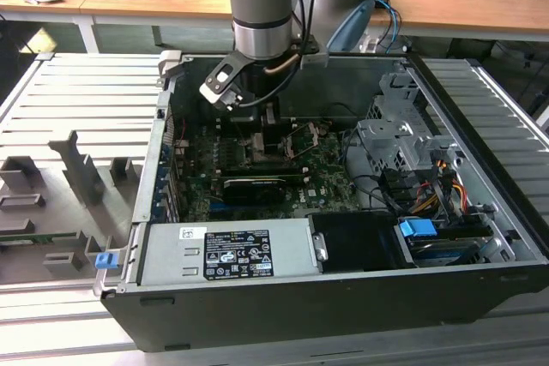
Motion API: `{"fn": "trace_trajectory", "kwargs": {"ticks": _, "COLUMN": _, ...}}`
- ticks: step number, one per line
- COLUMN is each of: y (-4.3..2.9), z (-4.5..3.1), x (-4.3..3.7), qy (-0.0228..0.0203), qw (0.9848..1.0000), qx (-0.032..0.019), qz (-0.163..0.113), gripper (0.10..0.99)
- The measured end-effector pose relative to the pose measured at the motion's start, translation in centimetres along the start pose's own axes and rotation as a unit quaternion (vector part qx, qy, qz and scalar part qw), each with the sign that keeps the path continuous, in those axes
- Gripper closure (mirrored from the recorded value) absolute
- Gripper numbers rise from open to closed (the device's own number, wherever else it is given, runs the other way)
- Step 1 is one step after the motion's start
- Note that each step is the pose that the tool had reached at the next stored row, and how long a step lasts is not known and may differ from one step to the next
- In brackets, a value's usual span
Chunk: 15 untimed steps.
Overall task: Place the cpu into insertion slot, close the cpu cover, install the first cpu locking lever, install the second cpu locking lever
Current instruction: 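Place the cpu into insertion slot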
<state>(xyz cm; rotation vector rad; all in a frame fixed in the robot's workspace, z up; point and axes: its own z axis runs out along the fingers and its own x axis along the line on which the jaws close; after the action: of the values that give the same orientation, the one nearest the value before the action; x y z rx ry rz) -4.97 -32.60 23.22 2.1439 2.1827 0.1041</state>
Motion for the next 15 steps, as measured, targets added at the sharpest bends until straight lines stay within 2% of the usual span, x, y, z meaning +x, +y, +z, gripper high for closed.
{"fn": "trace_trajectory", "kwargs": {"ticks": 10, "y": -0.2, "z": 1.9, "x": 0.49, "qy": -0.0005, "qw": 1.0, "qx": 0.0, "qz": 0.004, "gripper": 0.553}}
{"fn": "trace_trajectory", "kwargs": {"ticks": 15, "y": -0.18, "z": 2.29, "x": 0.66, "qy": -0.0006, "qw": 1.0, "qx": 0.0001, "qz": 0.005, "gripper": 0.553}}
